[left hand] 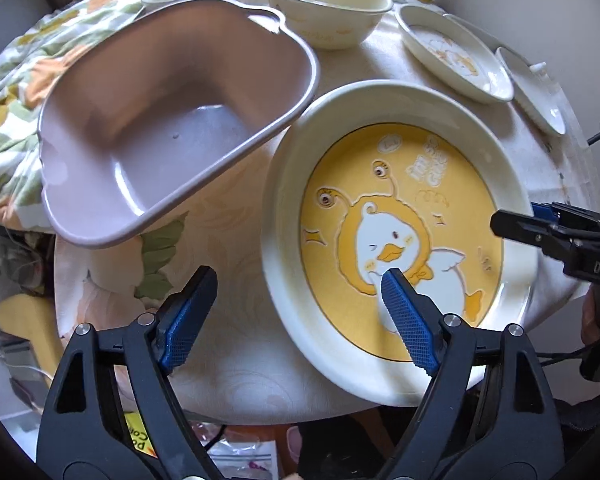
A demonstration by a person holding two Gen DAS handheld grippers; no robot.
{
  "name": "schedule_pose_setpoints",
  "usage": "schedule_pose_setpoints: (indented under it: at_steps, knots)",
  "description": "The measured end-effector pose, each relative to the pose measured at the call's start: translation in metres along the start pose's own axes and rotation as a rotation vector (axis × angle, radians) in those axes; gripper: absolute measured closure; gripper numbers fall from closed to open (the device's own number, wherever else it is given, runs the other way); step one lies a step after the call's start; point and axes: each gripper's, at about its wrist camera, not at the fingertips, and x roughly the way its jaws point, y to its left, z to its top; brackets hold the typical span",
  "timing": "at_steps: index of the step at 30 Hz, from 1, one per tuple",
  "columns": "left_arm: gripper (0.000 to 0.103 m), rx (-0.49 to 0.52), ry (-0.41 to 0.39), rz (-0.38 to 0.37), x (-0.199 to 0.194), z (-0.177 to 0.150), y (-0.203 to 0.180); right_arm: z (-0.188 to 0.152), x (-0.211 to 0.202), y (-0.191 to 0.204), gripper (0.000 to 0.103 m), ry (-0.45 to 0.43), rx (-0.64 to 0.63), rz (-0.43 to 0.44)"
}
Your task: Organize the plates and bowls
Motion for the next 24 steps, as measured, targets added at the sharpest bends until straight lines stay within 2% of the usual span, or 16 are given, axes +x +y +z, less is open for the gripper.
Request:
schedule_pose_setpoints:
  at_steps: [5, 9, 14, 17, 19, 20, 21, 24]
  knots:
    - [0.02, -0.013, 0.005, 0.009, -0.007, -0.005, 0.001, -0.003, -0.01, 0.003, 0.054, 0.0, 0.002, -0.042]
    - [0.02, -0.022, -0.021, 0.026, -0.031, -0.013, -0.005, -0.01, -0.041, 0.0, 0.054, -0.047, 0.031, -0.036]
    - [0.02, -0.012, -0.11, 0.07, -0.078, -0.02, -0.036, -0.02, -0.092, -0.007, 0.054, -0.122, 0.034, -0.024]
    - [0.02, 0.022, -0.175, 0.067, -0.109, -0.017, -0.067, -0.026, -0.125, -0.013, 0.054, -0.168, 0.02, -0.034]
    - [0.017, 0.065, -0.232, 0.065, -0.129, -0.011, -0.093, -0.03, -0.147, -0.017, 0.04, -0.203, 0.013, -0.053]
    - [0.009, 0.085, -0.257, 0.081, -0.137, -0.005, -0.105, -0.033, -0.158, -0.019, 0.017, -0.227, 0.013, -0.064]
    - [0.003, 0.109, -0.288, 0.106, -0.144, 0.001, -0.119, -0.033, -0.167, -0.022, 0.0, -0.254, 0.016, -0.073]
    - [0.0, 0.207, -0.349, 0.117, -0.153, 0.023, -0.158, -0.038, -0.197, -0.033, 0.0, -0.372, 0.025, -0.125]
